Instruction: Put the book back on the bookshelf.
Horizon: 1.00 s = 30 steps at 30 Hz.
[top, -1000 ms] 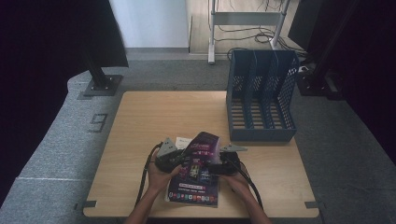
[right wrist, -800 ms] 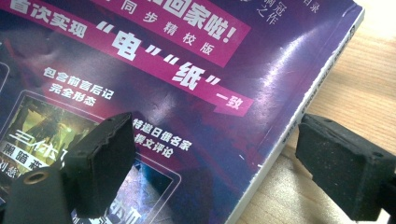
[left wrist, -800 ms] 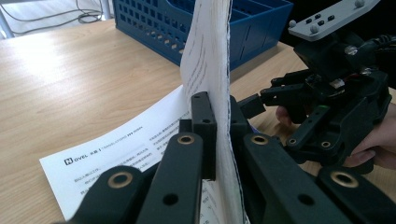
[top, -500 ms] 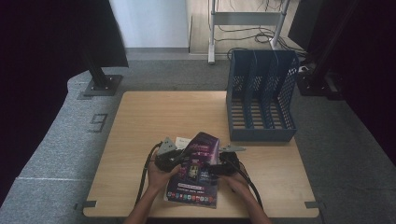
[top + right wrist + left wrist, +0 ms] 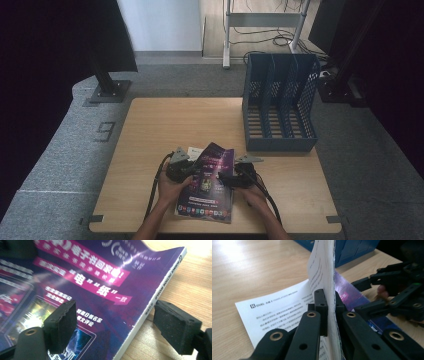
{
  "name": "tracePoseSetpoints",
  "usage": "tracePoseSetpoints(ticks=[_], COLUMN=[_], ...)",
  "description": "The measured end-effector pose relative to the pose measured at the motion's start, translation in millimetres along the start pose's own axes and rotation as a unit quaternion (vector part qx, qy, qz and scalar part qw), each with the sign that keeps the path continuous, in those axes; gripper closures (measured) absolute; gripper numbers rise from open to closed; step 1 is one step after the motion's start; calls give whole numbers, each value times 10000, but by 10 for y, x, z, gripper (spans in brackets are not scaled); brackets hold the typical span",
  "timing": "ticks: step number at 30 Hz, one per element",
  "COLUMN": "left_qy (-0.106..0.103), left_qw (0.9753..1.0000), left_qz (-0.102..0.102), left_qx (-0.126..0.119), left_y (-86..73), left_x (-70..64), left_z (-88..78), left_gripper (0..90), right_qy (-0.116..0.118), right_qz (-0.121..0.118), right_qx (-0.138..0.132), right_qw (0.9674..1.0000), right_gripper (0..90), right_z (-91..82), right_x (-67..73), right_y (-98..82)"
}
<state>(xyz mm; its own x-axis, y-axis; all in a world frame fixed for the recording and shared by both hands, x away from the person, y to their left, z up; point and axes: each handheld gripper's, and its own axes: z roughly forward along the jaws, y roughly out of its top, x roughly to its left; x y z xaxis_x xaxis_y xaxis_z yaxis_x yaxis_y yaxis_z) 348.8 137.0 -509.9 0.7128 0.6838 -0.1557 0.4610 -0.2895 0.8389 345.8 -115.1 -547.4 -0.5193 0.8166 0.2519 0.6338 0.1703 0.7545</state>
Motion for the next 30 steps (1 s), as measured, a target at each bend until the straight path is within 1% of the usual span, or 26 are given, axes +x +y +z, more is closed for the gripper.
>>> tracePoseSetpoints(ticks=[4, 8, 10, 13, 17, 22, 26, 30], left_qy=[66, 87, 83, 81, 78, 68, 64, 51], left_qw=[9999, 9998, 9997, 9996, 9994, 9994, 9994, 9993], left_qz=[-32, -64, -81, -113, -160, -176, -192, -204], left_qx=[131, 183, 211, 250, 281, 289, 298, 299], left_y=[-34, -52, -61, -74, -84, -86, -89, -91], left_x=[23, 47, 63, 88, 114, 126, 132, 140], left_z=[48, 67, 76, 88, 94, 93, 92, 91], left_gripper=[882, 882, 882, 882, 881, 880, 880, 880], right_qy=[34, 49, 56, 72, 106, 105, 73, 56], right_qz=[6, -26, -29, -57, -68, -9, -9, 67], right_qx=[-92, -126, -109, -66, 38, 127, 124, 58], right_qw=[10000, 9999, 9999, 9999, 9999, 9999, 9999, 9999], right_gripper=[228, 278, 311, 336, 354, 369, 373, 421], right_z=[-27, -32, -12, 37, 92, 163, 209, 242], right_x=[12, 10, -5, -35, -81, -140, -174, -214], right_y=[11, 18, 22, 33, 93, 173, 221, 225])
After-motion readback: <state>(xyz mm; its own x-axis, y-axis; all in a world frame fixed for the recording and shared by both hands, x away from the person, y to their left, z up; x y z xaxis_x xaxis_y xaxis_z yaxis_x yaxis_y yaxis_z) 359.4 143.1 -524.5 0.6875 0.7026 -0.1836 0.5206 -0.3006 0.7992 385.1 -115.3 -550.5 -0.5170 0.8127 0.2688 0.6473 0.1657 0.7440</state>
